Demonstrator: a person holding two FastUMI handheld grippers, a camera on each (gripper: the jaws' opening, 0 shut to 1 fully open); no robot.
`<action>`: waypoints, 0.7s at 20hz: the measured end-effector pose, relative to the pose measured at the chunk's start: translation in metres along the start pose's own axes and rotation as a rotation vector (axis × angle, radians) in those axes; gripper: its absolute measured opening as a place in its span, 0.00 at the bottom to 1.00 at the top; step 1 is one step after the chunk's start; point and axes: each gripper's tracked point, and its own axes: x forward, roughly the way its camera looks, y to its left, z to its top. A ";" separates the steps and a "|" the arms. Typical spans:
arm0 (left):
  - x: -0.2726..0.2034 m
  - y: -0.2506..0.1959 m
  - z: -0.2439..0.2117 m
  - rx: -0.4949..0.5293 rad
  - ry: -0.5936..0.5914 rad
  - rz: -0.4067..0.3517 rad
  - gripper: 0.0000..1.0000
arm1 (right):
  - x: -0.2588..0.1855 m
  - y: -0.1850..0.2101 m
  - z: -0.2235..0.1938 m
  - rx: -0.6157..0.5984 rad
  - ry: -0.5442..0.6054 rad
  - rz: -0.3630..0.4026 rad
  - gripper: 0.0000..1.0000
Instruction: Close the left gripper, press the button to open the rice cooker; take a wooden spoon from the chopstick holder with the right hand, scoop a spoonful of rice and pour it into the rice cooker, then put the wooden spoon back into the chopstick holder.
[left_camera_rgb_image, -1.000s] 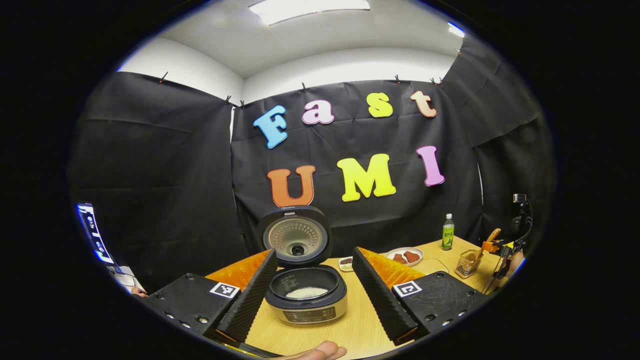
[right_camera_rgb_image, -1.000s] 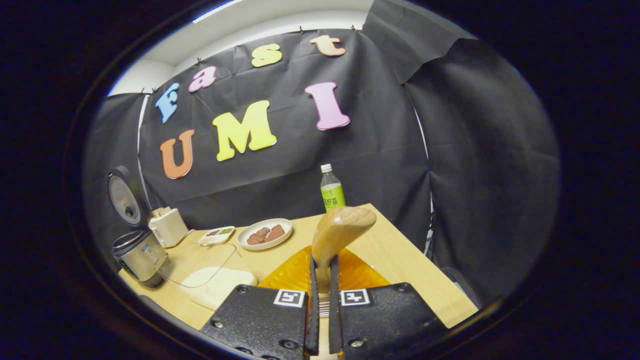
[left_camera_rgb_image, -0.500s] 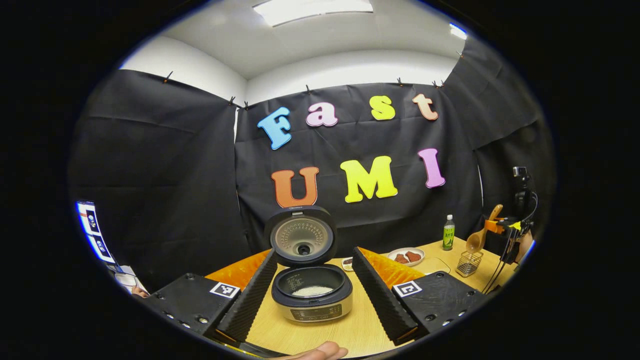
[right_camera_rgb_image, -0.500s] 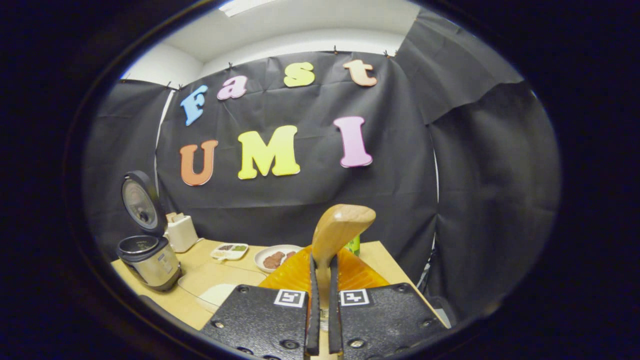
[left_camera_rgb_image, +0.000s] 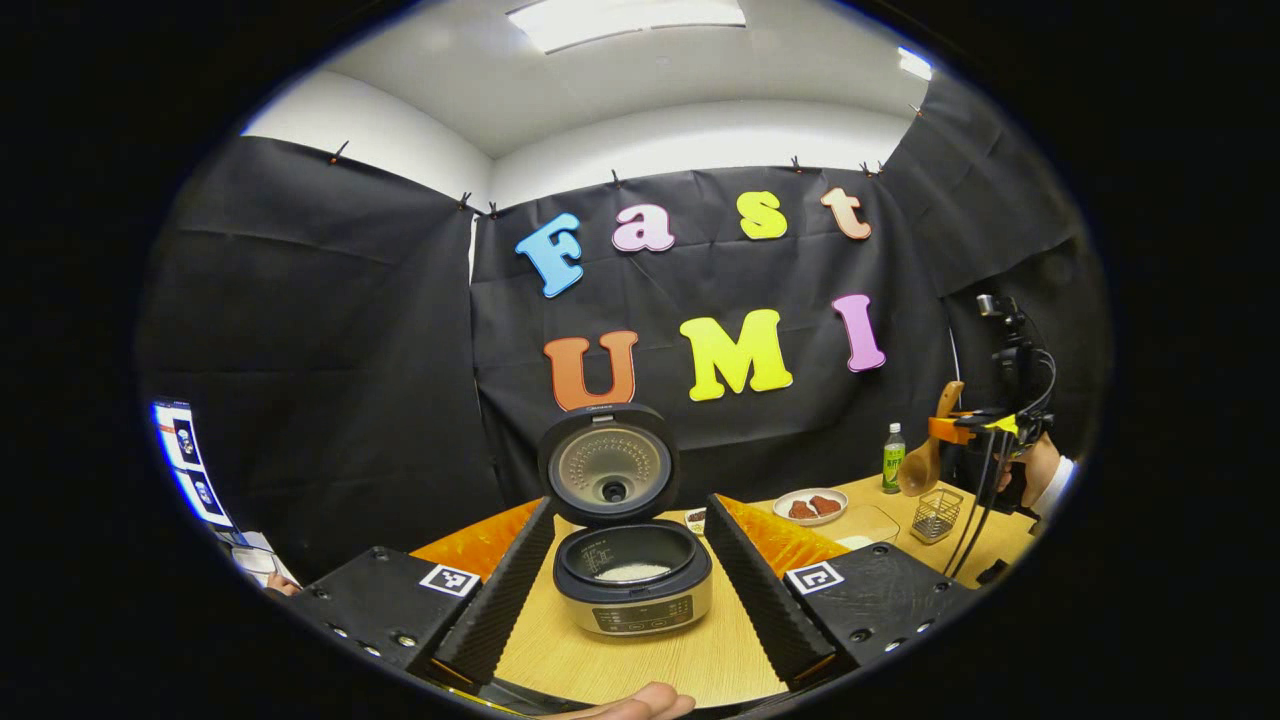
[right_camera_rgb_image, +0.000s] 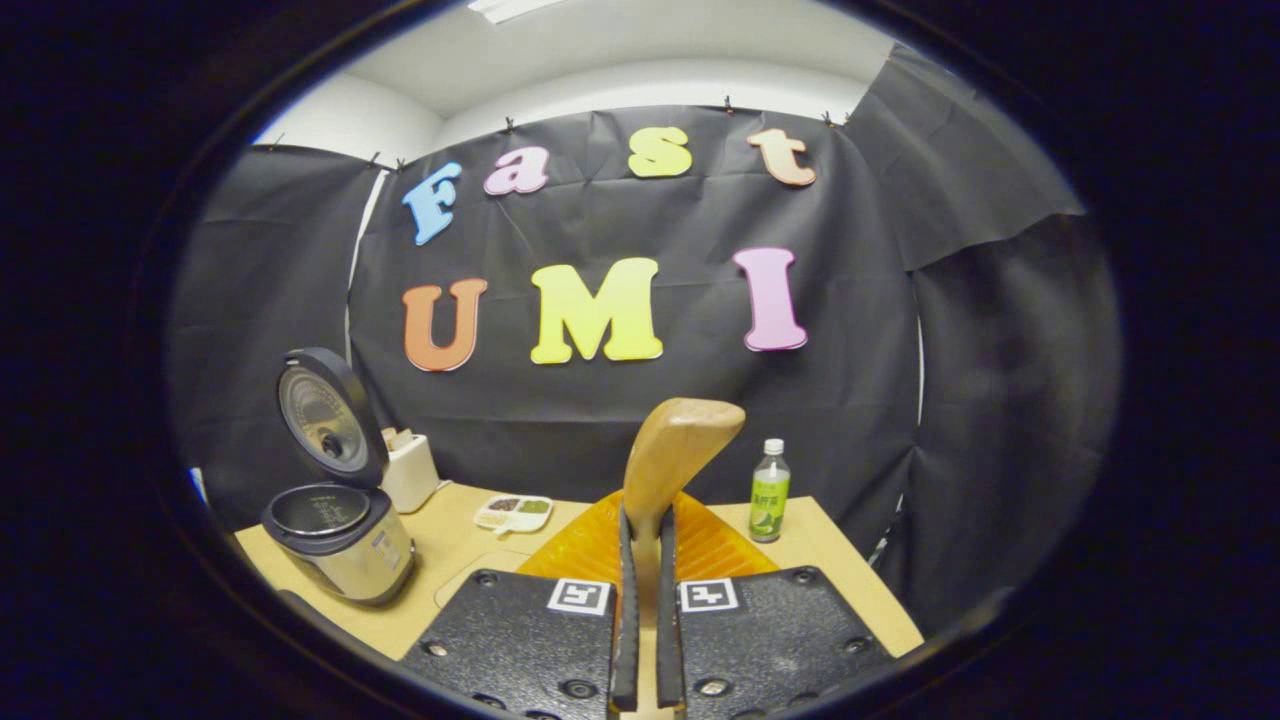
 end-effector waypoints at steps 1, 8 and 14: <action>0.000 0.003 -0.001 0.000 0.001 0.003 0.96 | 0.005 0.012 -0.004 -0.005 0.005 0.012 0.12; -0.005 0.027 -0.018 -0.023 0.027 0.021 0.96 | 0.051 0.060 -0.076 -0.061 0.116 0.008 0.12; -0.001 0.041 -0.034 -0.034 0.044 0.035 0.96 | 0.082 0.046 -0.127 -0.183 0.198 -0.085 0.12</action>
